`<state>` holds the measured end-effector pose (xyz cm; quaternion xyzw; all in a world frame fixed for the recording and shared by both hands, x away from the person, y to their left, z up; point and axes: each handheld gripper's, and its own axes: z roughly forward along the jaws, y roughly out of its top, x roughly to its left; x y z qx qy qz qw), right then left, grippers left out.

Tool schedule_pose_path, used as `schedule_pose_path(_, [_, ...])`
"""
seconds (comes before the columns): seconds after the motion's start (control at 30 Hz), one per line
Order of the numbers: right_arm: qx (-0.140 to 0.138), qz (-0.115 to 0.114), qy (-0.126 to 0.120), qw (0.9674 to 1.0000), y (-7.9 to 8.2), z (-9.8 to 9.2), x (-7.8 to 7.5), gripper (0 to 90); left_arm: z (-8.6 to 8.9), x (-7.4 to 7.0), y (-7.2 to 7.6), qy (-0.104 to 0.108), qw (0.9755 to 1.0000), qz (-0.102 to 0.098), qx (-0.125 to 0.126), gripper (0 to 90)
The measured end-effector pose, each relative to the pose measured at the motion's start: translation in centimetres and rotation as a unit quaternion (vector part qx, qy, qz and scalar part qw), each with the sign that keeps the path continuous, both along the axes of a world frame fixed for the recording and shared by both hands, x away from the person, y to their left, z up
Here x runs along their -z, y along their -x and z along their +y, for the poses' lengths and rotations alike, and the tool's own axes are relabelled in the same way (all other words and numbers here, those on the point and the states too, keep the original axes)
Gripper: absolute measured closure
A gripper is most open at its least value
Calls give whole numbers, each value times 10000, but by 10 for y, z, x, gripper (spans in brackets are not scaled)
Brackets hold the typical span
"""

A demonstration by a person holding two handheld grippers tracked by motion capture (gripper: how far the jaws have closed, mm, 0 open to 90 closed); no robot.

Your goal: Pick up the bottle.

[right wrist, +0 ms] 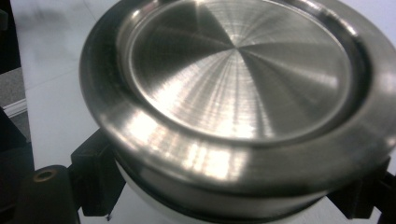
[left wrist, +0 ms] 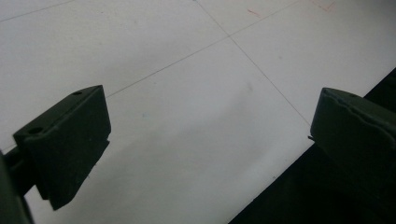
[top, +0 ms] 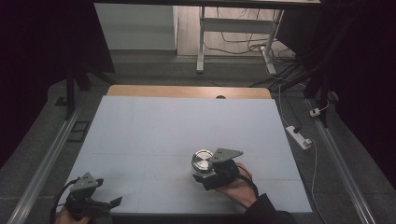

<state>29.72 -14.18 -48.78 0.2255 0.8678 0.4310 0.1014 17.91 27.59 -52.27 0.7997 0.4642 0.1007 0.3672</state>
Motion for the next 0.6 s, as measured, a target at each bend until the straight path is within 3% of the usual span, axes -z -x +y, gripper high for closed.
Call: schedule_pose_path(0.6, [-88,52,-113,9999,-5,19,-7,145,0,0,0,6,10000,12,7,0])
